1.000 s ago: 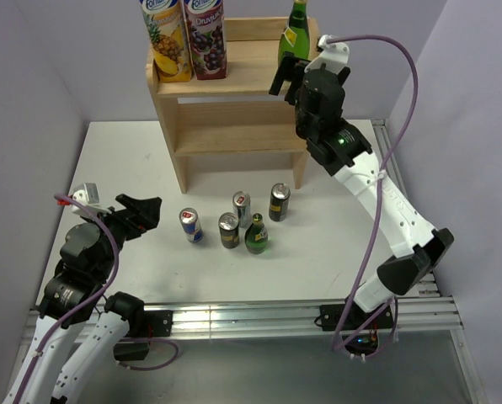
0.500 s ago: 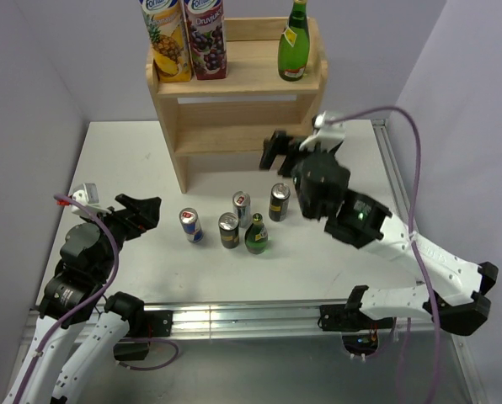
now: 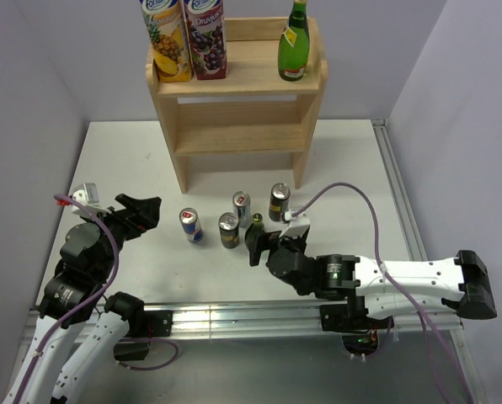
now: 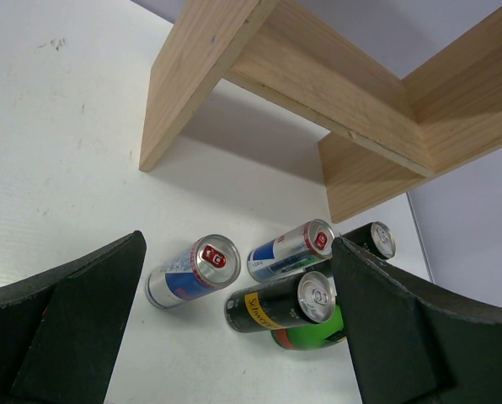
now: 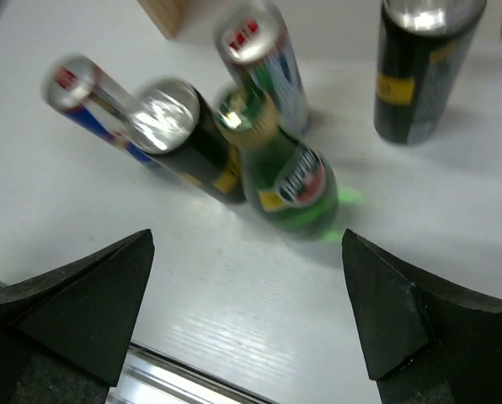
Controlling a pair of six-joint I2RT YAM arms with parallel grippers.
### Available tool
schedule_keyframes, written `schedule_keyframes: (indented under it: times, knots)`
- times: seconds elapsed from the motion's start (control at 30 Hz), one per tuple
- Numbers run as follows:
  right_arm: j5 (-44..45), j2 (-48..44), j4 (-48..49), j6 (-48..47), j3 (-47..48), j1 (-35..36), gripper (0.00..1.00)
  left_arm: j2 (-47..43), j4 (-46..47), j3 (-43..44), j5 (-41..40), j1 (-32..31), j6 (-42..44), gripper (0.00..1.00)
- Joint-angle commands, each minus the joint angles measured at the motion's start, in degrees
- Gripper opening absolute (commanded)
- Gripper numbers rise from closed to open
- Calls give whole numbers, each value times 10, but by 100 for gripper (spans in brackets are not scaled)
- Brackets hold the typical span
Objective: Place and organize the beverage onto the shelf
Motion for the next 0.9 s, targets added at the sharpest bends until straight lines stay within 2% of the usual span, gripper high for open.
schedule_keyframes:
  times: [0.0,0.3,0.57,0.87]
  knots:
    - [-1,1,58,99,-48,-1,100,0,13,0,-1,-2,6,99]
    - [-18,118,169,97,-94,-17,100,0,13,0,-2,-2,6,99]
    - [-63,140,275,56,-135,-120,100,3,14,-1,4,-3,7,99]
    - [-78,226,340,33,-112,-151,100,1,17,-2,5,-2,7,99]
